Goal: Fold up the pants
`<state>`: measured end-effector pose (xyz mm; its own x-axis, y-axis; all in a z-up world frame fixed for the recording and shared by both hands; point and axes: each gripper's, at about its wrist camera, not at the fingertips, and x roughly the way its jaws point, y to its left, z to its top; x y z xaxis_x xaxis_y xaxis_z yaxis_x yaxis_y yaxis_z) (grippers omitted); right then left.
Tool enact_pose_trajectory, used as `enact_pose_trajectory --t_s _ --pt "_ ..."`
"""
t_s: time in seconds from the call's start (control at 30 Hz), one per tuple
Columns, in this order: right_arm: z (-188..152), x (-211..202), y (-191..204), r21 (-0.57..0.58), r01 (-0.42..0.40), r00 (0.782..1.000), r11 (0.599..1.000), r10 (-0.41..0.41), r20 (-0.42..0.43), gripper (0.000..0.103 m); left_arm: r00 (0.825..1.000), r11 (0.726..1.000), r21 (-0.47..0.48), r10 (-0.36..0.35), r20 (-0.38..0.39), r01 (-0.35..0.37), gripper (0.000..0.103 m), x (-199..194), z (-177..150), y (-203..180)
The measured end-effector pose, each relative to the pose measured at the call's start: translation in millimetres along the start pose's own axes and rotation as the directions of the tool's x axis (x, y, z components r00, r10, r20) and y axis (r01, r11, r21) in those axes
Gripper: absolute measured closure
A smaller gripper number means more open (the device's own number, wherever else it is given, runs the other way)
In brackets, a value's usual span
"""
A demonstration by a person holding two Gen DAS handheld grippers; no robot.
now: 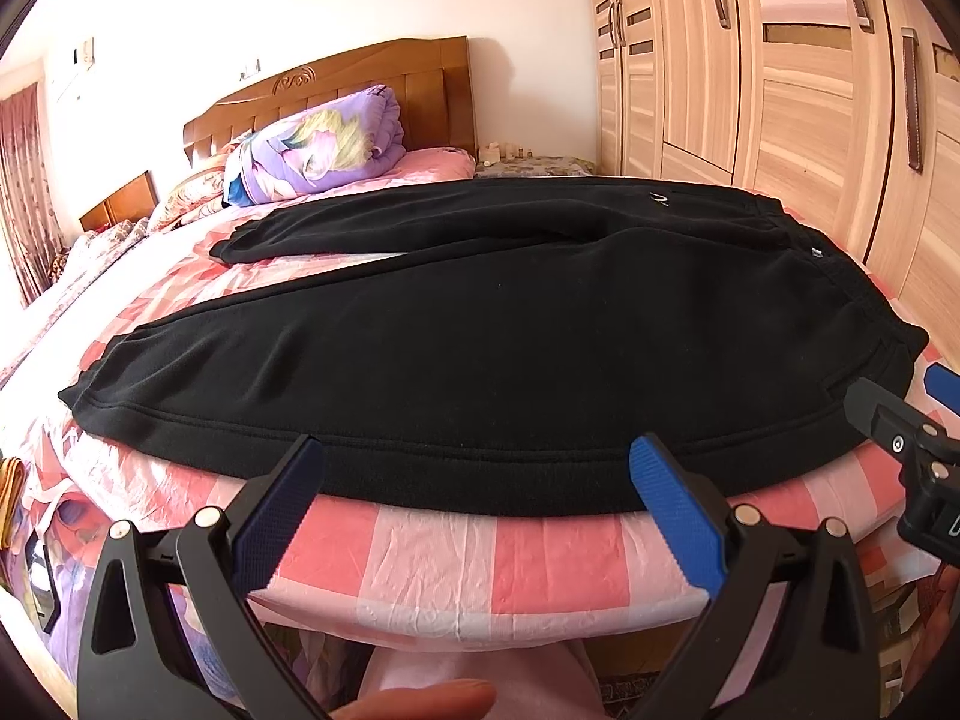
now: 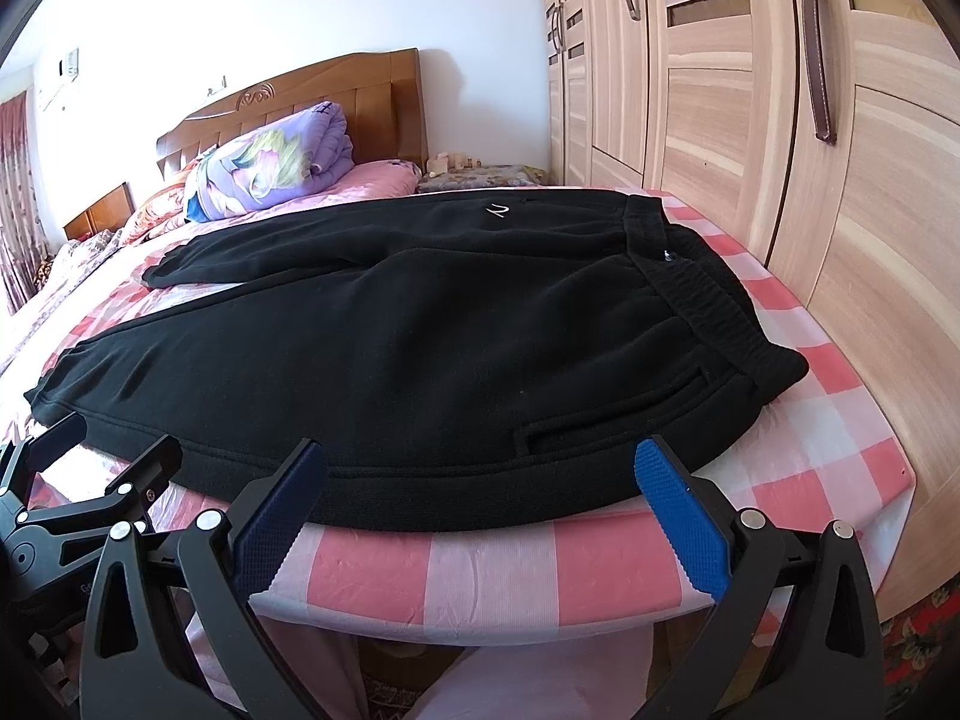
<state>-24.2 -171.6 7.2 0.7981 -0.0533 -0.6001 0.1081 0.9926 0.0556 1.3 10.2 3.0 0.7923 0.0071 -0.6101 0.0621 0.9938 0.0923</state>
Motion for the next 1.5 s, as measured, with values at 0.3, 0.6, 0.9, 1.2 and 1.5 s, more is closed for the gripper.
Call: enact_pose_trajectory --t_s 0.3,0.6,0.9,1.2,1.5 --pt "-3.3 -1.3 -0.6 0.007 -0.003 1.0 1.0 0.003 -0.005 0.004 1.0 1.0 0.001 0.001 0.0 -0.001 0.001 0.4 -1.0 0.4" --pt "-4.0 -1.5 -1.8 0.011 -0.005 1.0 1.0 0.005 -0.009 0.004 1.0 1.0 -0.001 0.001 -0.002 -0.001 0.001 0.4 -2.4 0.9" --pt "-4.9 0.0 -3.0 0.017 -0.009 1.0 1.0 0.009 -0.015 0.004 1.0 1.0 0.0 0.0 -0.004 0.0 0.001 0.7 -4.0 1.7" --pt "-4.7 1.7 -4.3 0.022 -0.013 1.0 1.0 0.014 -0.02 0.004 1.0 1.0 0.0 0.0 -0.005 0.0 0.001 0.8 -4.5 2.1" --pt "-4.8 1.7 -4.5 0.022 -0.013 1.0 1.0 0.014 -0.02 0.004 1.0 1.0 0.001 -0.001 -0.006 0.001 0.001 0.7 -4.9 2.5"
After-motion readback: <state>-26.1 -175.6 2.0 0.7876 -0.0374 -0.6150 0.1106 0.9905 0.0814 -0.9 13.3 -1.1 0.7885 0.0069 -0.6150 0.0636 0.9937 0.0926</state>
